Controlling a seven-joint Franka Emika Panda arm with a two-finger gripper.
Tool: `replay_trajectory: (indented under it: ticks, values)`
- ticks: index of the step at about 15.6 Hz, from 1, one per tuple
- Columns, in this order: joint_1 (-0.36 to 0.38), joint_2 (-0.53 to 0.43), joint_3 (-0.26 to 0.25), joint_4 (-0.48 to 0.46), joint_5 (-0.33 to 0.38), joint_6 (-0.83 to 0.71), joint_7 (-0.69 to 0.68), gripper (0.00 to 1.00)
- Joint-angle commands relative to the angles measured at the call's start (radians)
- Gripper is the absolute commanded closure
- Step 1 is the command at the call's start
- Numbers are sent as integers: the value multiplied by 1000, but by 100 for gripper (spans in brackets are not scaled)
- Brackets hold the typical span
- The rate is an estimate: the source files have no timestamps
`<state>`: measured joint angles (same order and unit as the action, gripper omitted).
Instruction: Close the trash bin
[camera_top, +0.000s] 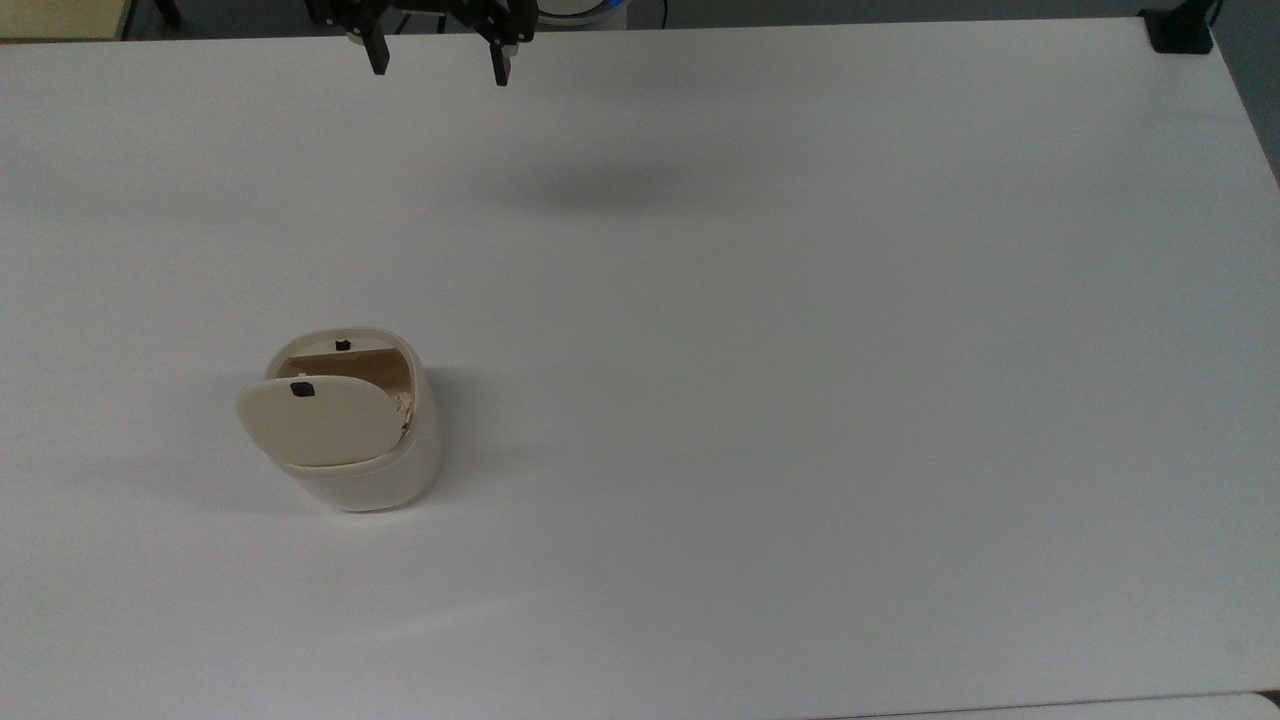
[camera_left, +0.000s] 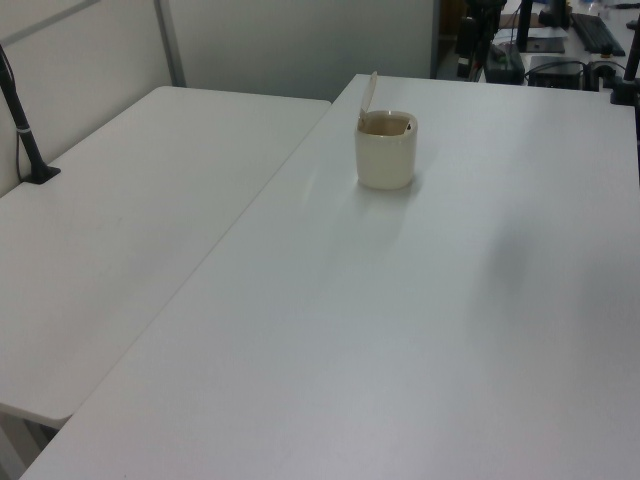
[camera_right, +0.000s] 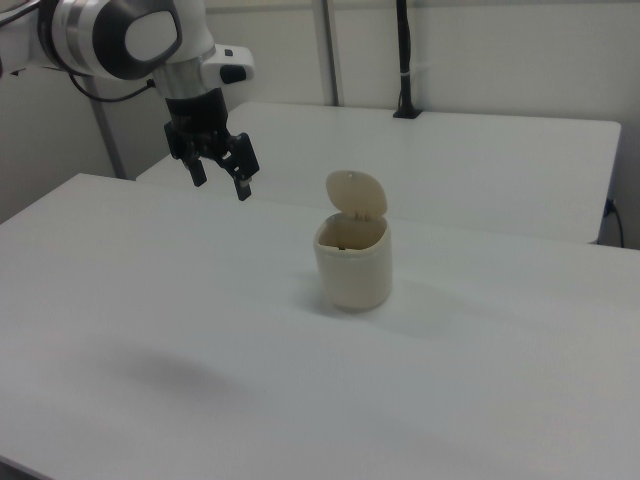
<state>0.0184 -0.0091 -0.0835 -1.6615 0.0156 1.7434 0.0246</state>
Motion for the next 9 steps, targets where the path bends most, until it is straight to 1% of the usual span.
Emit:
replay_trajectory:
  ticks: [1, 9]
  values:
    - [11, -12, -7, -12, -6, -13, -17, 0]
    - [11, -11, -7, -14, -5, -10, -9, 0]
